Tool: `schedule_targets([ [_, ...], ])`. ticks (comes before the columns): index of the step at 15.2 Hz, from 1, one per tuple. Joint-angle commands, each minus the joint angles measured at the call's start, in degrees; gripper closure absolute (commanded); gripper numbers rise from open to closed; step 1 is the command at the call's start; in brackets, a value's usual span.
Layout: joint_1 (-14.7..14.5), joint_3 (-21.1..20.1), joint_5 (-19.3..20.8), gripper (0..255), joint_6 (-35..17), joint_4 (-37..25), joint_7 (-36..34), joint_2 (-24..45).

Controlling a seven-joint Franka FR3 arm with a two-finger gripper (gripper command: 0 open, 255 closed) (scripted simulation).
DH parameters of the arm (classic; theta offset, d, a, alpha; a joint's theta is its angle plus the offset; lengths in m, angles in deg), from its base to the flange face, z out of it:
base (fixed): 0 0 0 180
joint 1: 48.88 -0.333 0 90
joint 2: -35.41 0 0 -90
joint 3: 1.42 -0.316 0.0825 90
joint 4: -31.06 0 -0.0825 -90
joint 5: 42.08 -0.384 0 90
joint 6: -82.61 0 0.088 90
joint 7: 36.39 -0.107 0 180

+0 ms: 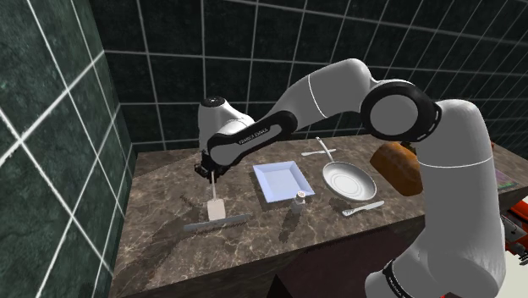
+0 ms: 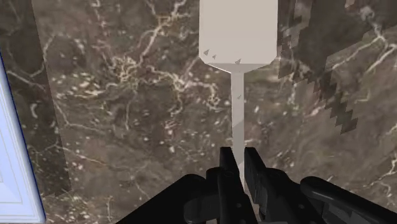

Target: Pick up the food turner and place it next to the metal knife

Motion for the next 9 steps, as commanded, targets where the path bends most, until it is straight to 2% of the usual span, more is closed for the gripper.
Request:
schedule_targets([
  [1,0.2,-0.3,-0.4,255,1.2,-0.3,0.4,-0.9],
  [5,0.6,-0.9,-1.2,255,3.2,-0.5,0.9,-2.7],
  [9,5.0,-1.5,-2.5,255,-1.8,11.4,3.3,-10.0],
])
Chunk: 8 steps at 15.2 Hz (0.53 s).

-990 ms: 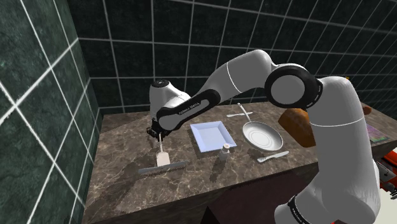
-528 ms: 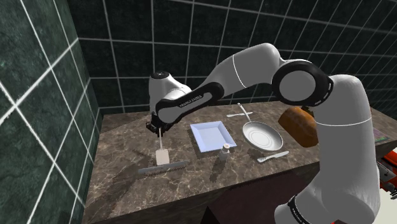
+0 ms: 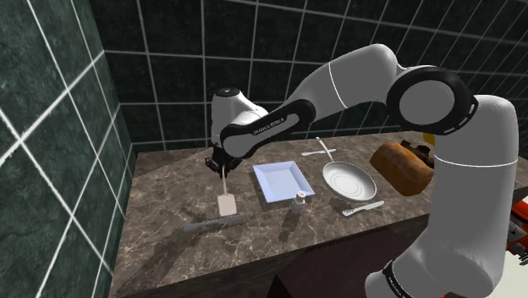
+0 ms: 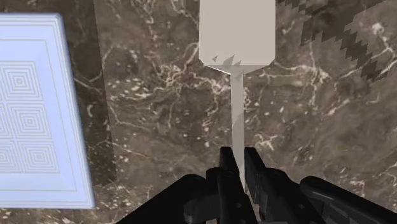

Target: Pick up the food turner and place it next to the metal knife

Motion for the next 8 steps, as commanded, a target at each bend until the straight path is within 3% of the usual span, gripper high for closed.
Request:
schedule_targets([
  [1,2.1,-0.2,-0.7,255,-2.4,5.5,1.4,-3.4],
  [8,9.3,-0.8,-4.8,255,-9.2,22.4,8.8,-14.6],
])
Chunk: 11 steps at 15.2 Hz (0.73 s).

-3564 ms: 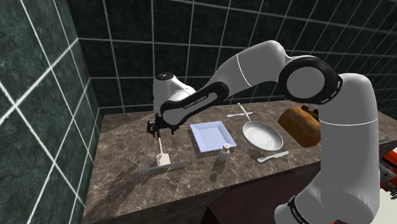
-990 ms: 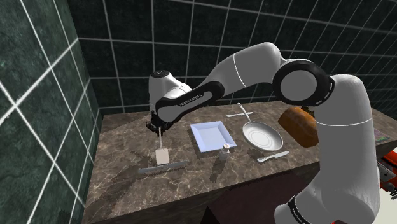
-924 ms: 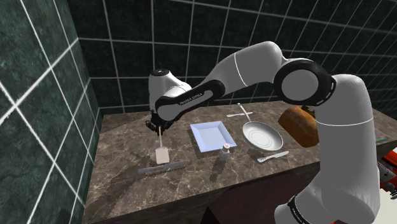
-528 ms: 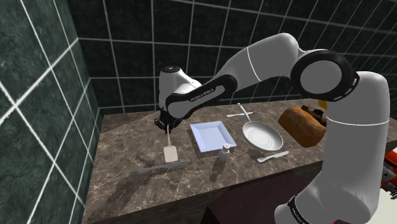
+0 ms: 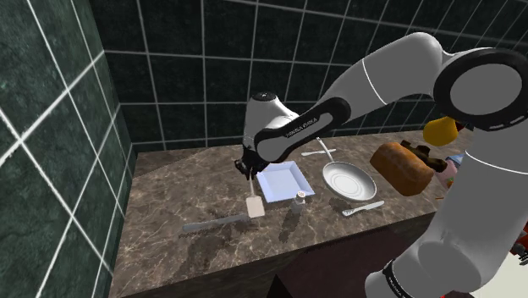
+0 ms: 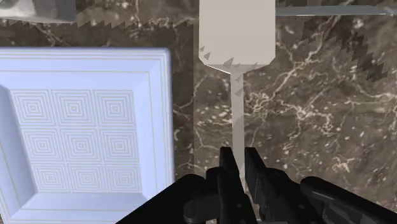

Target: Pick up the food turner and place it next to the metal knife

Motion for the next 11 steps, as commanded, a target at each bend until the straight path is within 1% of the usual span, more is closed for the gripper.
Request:
schedule_targets([
  [1,2.2,0.0,-1.4,255,-1.9,4.7,2.8,-3.1],
  [7,7.4,1.0,-6.7,255,-6.0,16.4,12.5,-11.9],
  [11,10.0,2.9,-10.5,255,-7.8,23.1,20.0,-17.3],
])
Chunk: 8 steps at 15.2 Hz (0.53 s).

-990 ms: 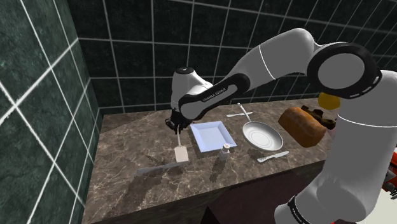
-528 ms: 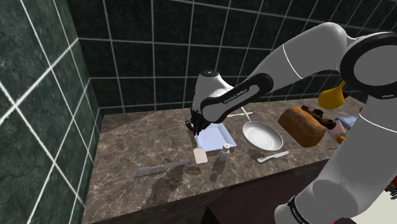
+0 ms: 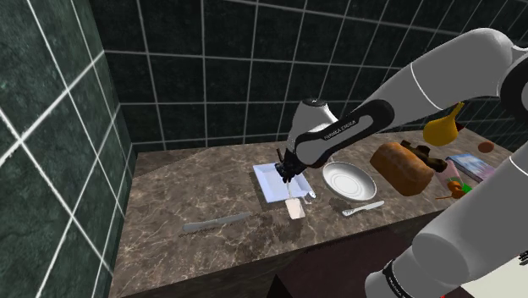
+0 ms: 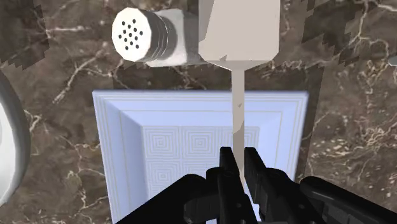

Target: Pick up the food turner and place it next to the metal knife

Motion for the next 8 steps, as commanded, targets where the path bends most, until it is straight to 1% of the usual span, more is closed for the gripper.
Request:
schedule_targets([
  [1,1.3,1.3,-1.7,255,-1.0,3.2,4.0,-2.4],
  [5,3.3,4.7,-4.3,255,-2.0,8.7,11.8,-7.1],
  [8,4.8,7.9,-5.3,255,-2.4,12.2,17.5,-10.2],
])
